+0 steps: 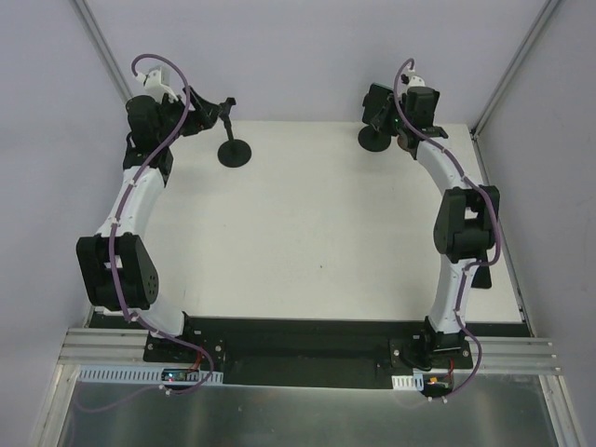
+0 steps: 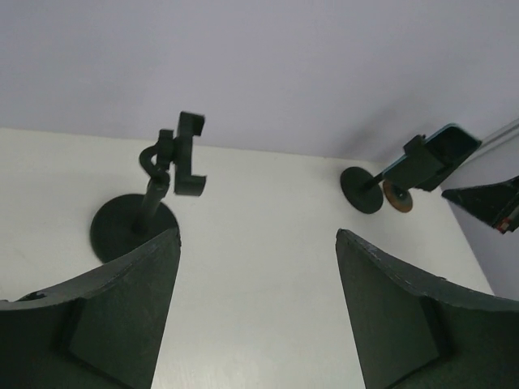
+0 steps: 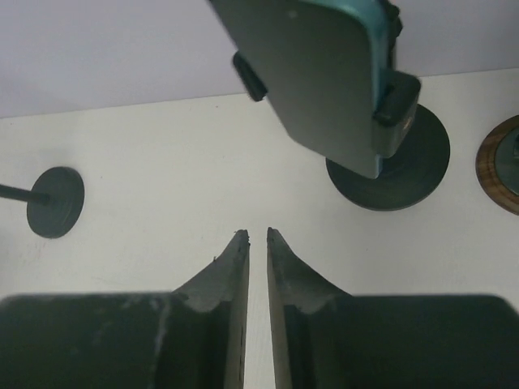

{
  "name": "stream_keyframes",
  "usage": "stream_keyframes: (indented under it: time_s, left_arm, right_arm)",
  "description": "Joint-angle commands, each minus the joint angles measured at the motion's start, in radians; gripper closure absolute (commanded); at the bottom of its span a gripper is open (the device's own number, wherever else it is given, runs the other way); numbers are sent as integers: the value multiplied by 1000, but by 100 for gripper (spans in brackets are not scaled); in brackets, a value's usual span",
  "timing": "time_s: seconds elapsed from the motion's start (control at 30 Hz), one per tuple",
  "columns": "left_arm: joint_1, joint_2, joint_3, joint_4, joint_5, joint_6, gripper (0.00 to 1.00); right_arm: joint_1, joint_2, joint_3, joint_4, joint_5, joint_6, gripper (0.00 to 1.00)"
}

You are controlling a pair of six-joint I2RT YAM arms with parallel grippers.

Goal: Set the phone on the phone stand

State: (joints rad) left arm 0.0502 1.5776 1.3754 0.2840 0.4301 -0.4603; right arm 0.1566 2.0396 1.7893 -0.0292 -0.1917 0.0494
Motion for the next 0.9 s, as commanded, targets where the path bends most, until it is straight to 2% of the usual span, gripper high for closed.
stream_keyframes:
  time_s: [0.0,0.23,0.43,0.87]
  left_arm:
    - [13,-10,-36,-39,-24,98,26]
    - [14,65,-21,-23,-21,95,29]
    - [11,113,-1,-19,30,81,32]
    - [7,114,-48,29,55,64,33]
  right_arm:
    - [-37,69,151,97,-60,64,88]
    - [-42,143,211,106,12,55,96]
    - [-40,163,237,91,54,26,96]
    - [-42,185,265,38,144,-16,96]
